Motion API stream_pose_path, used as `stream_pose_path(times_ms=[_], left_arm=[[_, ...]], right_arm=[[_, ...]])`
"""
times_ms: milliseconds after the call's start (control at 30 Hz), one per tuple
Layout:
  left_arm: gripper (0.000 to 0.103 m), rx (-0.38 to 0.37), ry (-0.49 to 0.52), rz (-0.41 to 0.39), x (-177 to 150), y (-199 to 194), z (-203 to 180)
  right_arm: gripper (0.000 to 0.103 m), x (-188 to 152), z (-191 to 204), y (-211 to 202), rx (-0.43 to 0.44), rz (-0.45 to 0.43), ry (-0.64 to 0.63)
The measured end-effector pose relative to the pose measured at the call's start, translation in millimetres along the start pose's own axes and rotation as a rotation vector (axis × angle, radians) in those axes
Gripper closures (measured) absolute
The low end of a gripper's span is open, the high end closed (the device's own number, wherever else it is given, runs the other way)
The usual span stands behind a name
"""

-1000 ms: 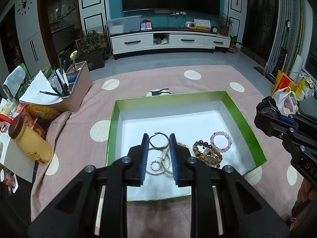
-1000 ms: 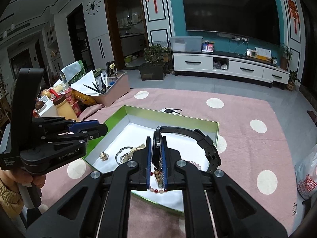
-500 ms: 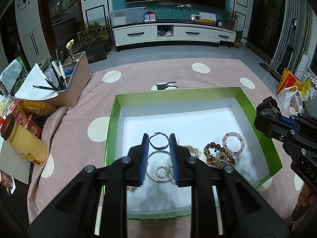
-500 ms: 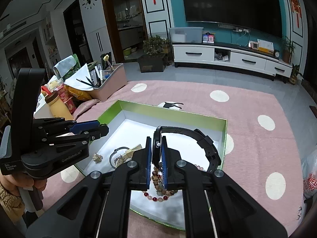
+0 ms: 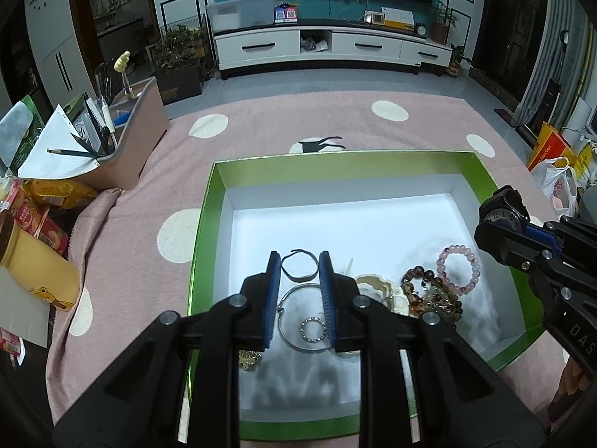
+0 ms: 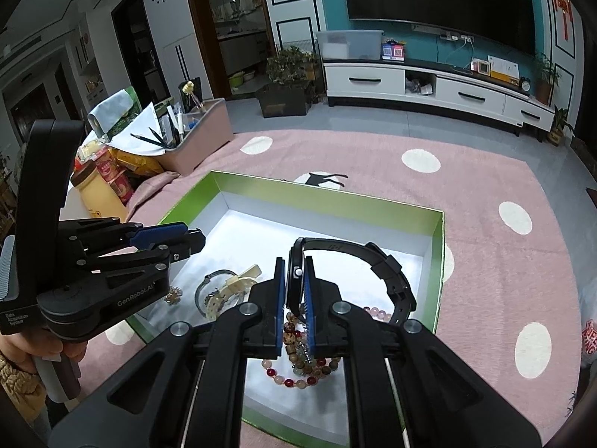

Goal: Organize jewelry
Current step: 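Carry the dark ring and black watch over the green box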

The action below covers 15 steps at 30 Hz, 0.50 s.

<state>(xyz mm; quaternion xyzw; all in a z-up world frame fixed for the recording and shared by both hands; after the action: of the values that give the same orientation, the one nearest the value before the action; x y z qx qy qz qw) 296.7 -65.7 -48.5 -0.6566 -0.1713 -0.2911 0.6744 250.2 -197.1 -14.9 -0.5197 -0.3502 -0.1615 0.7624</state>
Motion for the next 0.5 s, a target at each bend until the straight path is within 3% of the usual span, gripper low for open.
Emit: stream_pose_path(times_ms=[500], left_arm=[[0.082, 0.007, -0.008, 0.061, -2, 21, 3]], right_arm=[[0.094, -1, -3, 22, -0.026, 0.068, -0.012]])
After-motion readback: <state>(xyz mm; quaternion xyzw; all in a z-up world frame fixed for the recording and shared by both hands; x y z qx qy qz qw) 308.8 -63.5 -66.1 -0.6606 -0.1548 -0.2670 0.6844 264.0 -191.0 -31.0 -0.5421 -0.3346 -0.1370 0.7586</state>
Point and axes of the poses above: each gripper's, at about its wrist camera, not at the fingertips, and y roughly the way its jaws point, z to its left, x to its top, the point moved 5 cm from there along y, roughly the way its jaws point, and after that the axes turned 5 degrees about x, right-handed, at the moved point
